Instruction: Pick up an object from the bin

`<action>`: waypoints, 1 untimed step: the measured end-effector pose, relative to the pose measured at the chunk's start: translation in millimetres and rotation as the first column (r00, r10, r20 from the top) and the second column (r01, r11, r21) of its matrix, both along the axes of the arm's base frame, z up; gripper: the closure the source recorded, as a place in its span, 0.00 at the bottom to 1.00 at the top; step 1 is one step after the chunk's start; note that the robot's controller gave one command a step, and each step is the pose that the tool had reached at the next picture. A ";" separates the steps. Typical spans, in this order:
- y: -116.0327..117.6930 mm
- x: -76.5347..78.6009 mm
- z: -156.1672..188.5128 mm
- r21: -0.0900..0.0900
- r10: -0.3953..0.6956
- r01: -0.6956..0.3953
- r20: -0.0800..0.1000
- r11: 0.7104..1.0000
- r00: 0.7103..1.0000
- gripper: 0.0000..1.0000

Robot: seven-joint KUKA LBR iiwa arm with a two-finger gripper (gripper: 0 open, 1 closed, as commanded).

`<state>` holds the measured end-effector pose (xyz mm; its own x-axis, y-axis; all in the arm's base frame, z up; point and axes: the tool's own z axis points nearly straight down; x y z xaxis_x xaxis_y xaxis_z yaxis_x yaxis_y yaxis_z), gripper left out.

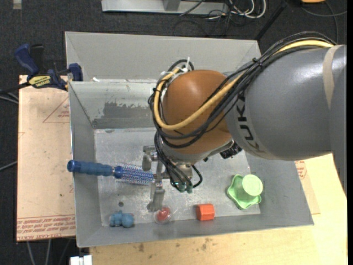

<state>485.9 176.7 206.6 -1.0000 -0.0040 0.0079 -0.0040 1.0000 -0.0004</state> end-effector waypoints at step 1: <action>50.7 22.7 -106.1 0.002 0.073 -0.073 0.013 0.997 0.997 0.00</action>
Offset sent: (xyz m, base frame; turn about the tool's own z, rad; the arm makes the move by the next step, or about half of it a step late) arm 0.0260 0.0639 -0.1366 -0.0877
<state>508.6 227.3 100.6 -0.9970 -0.0770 -0.0052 -0.0770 0.9970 0.0012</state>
